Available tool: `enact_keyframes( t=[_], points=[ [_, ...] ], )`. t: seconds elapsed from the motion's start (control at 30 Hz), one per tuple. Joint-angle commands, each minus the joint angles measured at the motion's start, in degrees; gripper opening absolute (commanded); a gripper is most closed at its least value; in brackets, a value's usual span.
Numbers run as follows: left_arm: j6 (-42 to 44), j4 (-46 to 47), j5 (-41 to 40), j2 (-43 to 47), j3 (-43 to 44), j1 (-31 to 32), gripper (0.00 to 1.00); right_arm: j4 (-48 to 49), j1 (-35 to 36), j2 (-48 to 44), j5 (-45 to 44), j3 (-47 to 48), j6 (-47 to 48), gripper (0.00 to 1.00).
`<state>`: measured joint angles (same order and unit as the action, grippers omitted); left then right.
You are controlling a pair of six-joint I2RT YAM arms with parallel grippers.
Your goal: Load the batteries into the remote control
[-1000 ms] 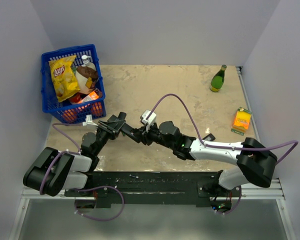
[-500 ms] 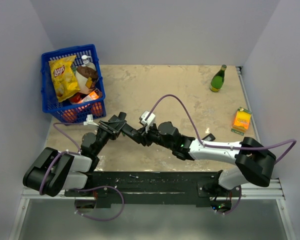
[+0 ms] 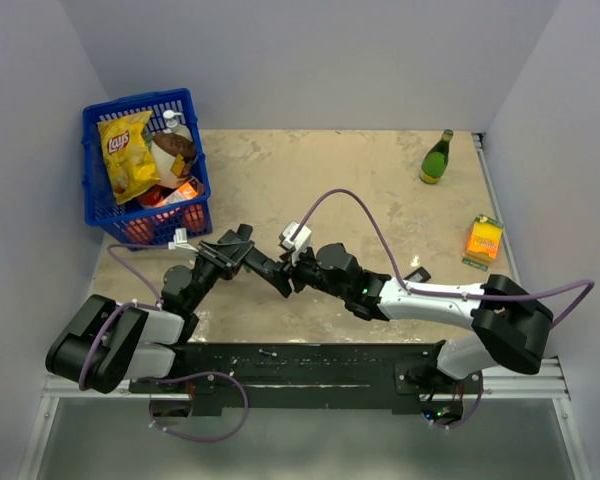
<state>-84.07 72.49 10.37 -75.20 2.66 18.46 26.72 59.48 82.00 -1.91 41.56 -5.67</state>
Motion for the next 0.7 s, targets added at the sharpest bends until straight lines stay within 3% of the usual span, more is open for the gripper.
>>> enact_keyframes(
  t=[0.0, 0.17, 0.3, 0.67],
  points=[
    [0.4, 36.1, 1.9, 0.2, -17.4, 0.1, 0.0, 0.0, -0.2, -3.7, 1.0, 1.1, -1.3, 0.66],
    [3.2, 36.1, 4.0, 0.2, -16.2, 0.1, 0.0, -1.2, -0.9, -8.2, 1.7, 1.4, -4.1, 0.79],
    [3.9, 36.1, 5.3, 0.3, -14.7, 0.1, 0.0, -3.8, -4.7, -10.0, 4.9, 2.0, -11.5, 0.84],
    [6.2, 36.1, 9.2, 3.3, -11.0, 0.1, 0.0, 0.4, -16.3, -7.6, 29.0, -1.4, -27.5, 0.88]
  ],
)
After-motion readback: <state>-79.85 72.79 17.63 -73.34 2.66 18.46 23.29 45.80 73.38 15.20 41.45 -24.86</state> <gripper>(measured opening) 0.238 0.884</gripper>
